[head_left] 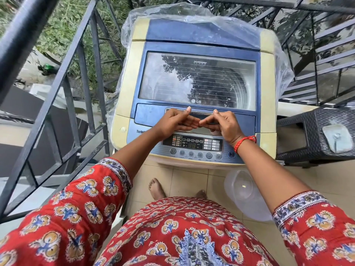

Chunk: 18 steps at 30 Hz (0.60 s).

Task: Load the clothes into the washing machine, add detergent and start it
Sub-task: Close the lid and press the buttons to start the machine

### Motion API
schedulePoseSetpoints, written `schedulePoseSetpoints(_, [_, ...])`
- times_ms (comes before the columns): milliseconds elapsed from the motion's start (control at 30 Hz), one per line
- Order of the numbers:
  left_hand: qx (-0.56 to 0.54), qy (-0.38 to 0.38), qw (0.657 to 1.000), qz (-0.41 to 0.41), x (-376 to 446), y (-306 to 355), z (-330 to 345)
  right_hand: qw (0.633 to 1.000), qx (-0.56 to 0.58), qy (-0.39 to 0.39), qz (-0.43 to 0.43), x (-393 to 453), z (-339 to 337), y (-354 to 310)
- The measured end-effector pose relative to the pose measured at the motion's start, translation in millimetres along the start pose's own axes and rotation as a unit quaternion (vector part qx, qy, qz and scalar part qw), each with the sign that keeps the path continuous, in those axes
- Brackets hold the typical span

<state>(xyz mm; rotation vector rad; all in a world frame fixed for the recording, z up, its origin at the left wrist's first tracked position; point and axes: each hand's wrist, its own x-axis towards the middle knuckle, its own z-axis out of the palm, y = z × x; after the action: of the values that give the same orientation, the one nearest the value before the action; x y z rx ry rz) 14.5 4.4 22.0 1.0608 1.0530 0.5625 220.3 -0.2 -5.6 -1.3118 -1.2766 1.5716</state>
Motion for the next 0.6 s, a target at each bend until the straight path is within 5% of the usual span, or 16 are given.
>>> schedulePoseSetpoints(600, [0.016, 0.010, 1.000, -0.007, -1.2, 3.9, 2.9, 1.000, -0.002, 0.003, -0.008, -0.6, 0.4, -0.5])
